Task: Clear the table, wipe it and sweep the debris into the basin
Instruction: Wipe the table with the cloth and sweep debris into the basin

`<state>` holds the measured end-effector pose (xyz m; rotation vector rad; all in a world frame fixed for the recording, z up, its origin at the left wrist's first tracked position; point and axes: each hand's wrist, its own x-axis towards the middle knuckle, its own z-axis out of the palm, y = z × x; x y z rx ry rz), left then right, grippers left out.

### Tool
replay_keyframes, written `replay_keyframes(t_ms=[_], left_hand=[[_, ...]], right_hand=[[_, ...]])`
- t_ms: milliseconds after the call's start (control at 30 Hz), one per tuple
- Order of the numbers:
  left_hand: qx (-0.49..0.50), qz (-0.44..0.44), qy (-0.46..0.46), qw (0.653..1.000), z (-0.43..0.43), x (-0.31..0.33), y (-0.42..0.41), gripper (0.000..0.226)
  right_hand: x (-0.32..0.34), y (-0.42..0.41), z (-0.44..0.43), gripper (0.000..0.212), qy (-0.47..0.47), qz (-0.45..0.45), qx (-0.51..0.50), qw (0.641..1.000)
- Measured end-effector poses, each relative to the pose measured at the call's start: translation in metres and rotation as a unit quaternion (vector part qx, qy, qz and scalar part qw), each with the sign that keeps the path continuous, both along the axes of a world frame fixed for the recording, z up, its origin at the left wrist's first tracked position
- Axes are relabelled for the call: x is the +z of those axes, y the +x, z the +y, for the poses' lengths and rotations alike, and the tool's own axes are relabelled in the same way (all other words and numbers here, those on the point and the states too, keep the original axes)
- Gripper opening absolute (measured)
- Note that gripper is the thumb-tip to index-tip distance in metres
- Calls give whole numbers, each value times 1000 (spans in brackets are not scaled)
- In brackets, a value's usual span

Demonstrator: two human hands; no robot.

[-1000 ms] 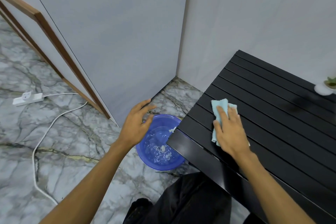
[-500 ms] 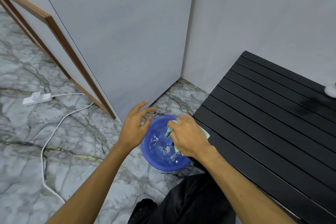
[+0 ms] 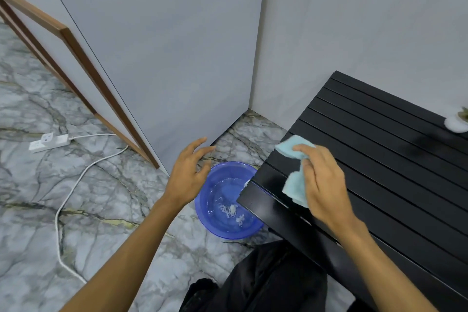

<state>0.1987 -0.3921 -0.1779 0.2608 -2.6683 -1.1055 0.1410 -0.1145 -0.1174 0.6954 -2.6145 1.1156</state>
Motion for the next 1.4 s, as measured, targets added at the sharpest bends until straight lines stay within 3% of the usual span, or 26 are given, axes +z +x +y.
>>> replay_keyframes(t_ms=[133,233,367,467,633,833,1033,1167,1233,1300,1400], left_hand=[[-49,29,10,998,21,11,-15,33],[-57,44,28,997,36,17,-25,34],[-56,55,40,996,48,22,-32,36],[-45,54,36,997,50,23,-34,36],[-29,55,15,998,38,24,-30,33],[-4,41,-7,999,18,20,-21,37],[2,38,-7,999,14,17,-17,37],[-12,36,1,999,19,17,-20,37],[-30,35,9,999,26,18,-27,37],[-51,38,17,998,37,19,-35,37],[-96,46,38,994,63,21,-51,37]], right_hand=[[-26,-12,61,35,66,-36,-118,990],[-50,-28,80,39,237,-88,-143,957],[-54,-26,68,42,179,-120,-65,974],[-47,-17,39,44,159,-98,57,981],[-48,8,-42,43,206,-41,251,945],[-55,2,-58,26,232,-6,282,931],[-49,-42,-45,28,229,0,184,956],[-31,-67,-22,40,94,-87,24,991],[-18,-69,-1,40,34,-63,-37,997],[-8,-68,27,38,23,-18,-80,996],[-9,-68,72,36,36,-30,-142,989]])
